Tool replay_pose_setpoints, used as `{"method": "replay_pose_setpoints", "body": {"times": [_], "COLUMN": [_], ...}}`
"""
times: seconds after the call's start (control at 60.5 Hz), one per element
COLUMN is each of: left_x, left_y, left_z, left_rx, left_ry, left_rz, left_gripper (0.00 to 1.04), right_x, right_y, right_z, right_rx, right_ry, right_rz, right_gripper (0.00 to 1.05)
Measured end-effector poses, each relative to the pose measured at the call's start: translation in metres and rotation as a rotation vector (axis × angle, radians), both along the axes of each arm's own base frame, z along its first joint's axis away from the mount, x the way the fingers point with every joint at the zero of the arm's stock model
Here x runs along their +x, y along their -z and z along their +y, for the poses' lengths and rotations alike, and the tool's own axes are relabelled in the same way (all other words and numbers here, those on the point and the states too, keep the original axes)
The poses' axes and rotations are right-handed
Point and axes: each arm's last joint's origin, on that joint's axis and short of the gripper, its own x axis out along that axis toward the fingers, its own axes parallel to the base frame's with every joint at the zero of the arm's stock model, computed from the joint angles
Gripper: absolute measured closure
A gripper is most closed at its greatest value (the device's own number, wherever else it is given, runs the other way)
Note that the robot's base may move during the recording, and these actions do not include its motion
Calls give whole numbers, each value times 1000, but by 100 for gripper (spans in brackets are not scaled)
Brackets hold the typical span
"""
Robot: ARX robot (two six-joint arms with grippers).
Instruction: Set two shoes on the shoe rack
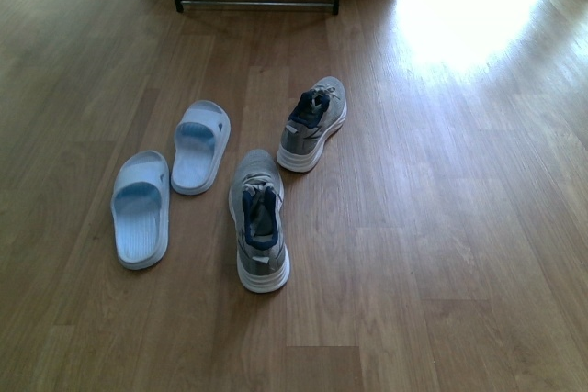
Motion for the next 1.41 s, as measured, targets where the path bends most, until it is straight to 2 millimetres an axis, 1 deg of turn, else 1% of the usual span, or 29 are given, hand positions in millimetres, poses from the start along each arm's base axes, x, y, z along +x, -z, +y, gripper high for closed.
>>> {"method": "replay_pose_setpoints", "body": {"times": [1.406], "left_x": [0], "left_y": [0], "left_z": [0], "left_rx": [0], "left_ry": [0], "left_rz": [0], "left_gripper": [9], "right_x": [0], "right_y": [0], "right_z": [0], "right_rx": [0], "right_ry": [0], "right_rz": [0], "right_gripper": [9]}}
